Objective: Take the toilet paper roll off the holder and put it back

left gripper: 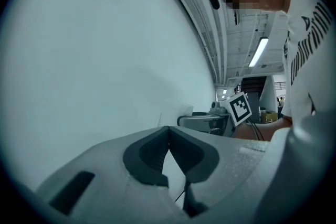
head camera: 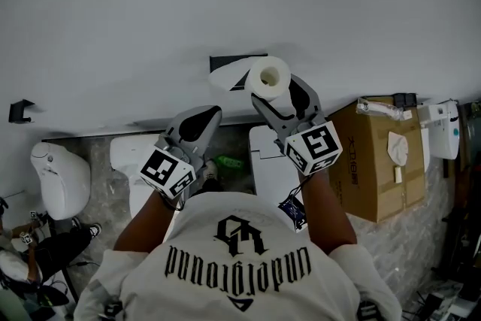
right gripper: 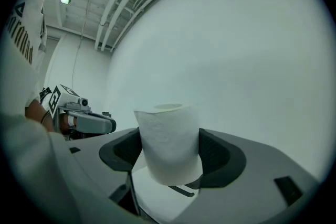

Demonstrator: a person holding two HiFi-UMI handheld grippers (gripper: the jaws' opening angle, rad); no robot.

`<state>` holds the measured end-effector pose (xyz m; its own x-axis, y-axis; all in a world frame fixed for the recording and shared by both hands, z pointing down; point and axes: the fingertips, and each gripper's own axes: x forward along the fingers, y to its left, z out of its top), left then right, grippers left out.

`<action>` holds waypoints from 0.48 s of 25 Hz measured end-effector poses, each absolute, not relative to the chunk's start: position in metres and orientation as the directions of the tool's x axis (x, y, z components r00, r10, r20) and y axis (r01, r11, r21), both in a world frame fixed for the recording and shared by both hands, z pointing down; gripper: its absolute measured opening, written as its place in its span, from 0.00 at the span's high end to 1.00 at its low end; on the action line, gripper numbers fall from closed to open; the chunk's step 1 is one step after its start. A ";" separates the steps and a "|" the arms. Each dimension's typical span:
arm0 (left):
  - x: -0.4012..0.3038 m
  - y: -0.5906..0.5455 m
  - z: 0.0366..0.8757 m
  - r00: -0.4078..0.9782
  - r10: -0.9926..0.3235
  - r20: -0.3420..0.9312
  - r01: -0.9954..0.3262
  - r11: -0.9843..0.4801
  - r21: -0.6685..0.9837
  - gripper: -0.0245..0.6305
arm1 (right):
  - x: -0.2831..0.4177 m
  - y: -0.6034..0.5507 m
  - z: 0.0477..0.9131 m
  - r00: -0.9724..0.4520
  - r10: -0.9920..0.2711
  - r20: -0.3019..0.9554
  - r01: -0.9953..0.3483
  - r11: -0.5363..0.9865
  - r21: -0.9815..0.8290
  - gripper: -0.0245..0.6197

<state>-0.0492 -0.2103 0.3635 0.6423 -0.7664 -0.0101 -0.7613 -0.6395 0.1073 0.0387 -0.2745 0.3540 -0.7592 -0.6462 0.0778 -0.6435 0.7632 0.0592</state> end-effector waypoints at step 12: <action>-0.007 -0.153 0.352 0.588 -0.809 -0.023 -0.807 -0.588 0.049 0.94 | 0.084 -0.215 0.338 -0.805 -0.593 0.036 -0.588 0.804 0.091 0.44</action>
<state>-0.0065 -0.1533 0.3518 0.5876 -0.8088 -0.0235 -0.8074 -0.5880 0.0495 0.0843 -0.2149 0.3378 -0.8047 -0.5925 0.0364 -0.5878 0.8039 0.0909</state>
